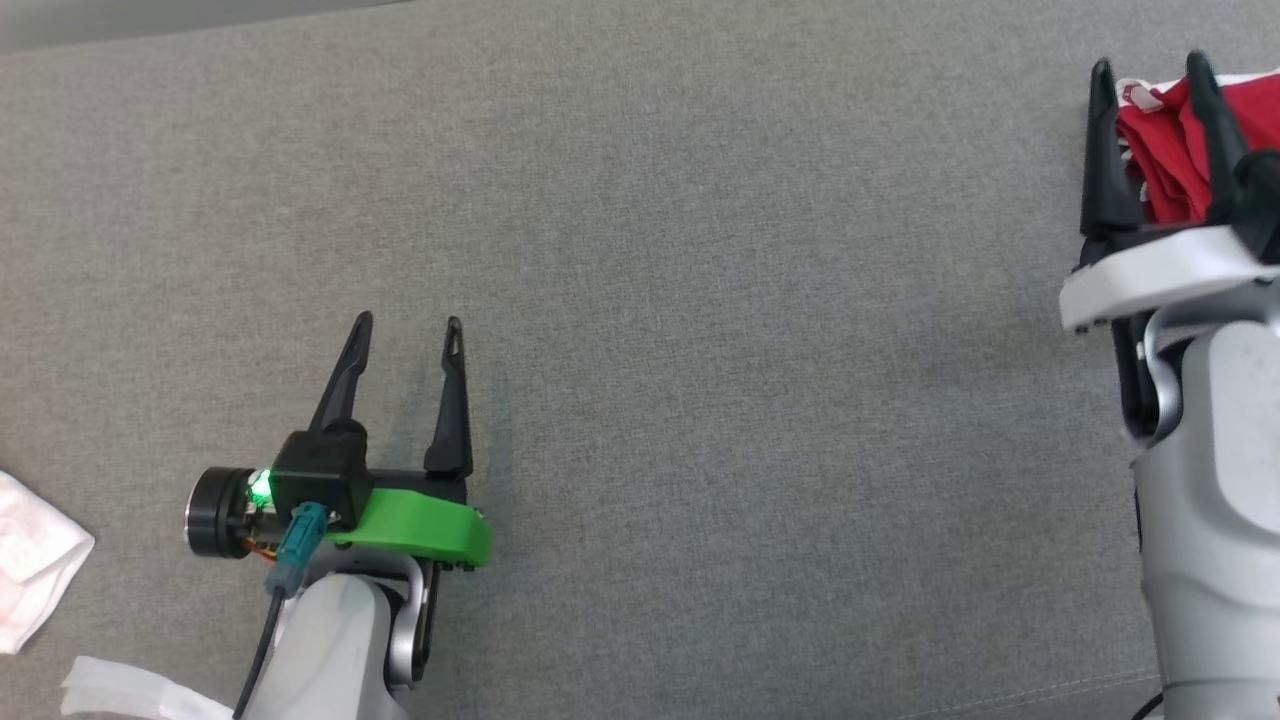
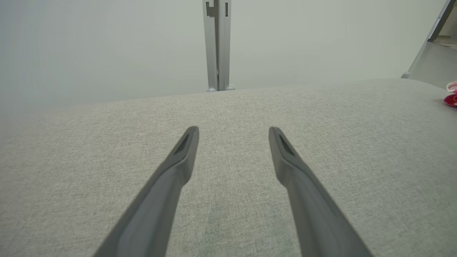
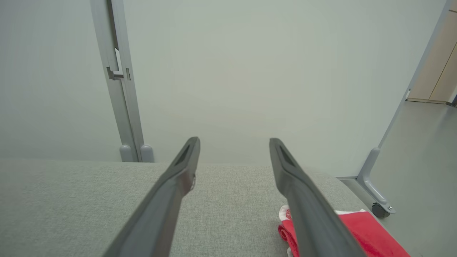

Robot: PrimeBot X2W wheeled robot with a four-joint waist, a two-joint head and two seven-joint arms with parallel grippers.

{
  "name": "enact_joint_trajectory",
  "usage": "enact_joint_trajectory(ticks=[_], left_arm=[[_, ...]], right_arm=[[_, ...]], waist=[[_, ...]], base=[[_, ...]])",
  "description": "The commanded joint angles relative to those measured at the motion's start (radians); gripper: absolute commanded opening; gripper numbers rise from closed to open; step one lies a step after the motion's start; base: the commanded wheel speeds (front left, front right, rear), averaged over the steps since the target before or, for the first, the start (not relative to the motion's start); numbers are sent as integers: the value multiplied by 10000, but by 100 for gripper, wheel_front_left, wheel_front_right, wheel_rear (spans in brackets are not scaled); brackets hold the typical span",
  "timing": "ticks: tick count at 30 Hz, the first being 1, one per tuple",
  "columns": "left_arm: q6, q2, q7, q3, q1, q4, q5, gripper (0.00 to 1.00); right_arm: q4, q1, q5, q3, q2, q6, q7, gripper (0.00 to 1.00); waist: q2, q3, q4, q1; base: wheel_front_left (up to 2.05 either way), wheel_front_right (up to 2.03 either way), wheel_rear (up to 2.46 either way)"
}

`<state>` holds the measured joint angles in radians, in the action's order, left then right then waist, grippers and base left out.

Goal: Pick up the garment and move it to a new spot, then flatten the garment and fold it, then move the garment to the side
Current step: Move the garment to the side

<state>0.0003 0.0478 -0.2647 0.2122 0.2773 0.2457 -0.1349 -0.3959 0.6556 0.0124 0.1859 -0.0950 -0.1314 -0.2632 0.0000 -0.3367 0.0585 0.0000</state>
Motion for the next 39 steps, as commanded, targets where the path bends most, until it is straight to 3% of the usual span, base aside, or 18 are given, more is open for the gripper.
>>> enact_joint_trajectory(ticks=[1, 8, 21, 31, 39], left_arm=[[63, 55, 10, -147, -181, 4, -123, 100], [-69, 50, 10, -646, -893, 149, -199, 100], [-51, 49, 10, -908, -2301, 327, -424, 100], [-10, 50, 10, -1165, -2964, -66, -445, 100], [107, 52, 10, -1051, -2780, -137, -592, 100]], right_arm=[[61, -425, 58, -33, 49, 16, -17, 100], [50, -2086, 341, -275, 380, 16, -18, 100], [-149, -4048, 1234, -1035, 414, 16, -18, 100], [-82, -4873, 1499, -1418, 418, 16, -18, 100], [83, -4880, 1419, -1453, 420, 16, -20, 100]], waist=[[0, 499, -261, 0], [0, 1290, -478, 0], [0, 2498, -791, 0], [0, 3009, -893, 0], [0, 2751, -1246, 0]], base=[[0, 0, 0], [0, 0, 0], [0, 0, 0], [0, 0, 0], [0, 0, 0]])
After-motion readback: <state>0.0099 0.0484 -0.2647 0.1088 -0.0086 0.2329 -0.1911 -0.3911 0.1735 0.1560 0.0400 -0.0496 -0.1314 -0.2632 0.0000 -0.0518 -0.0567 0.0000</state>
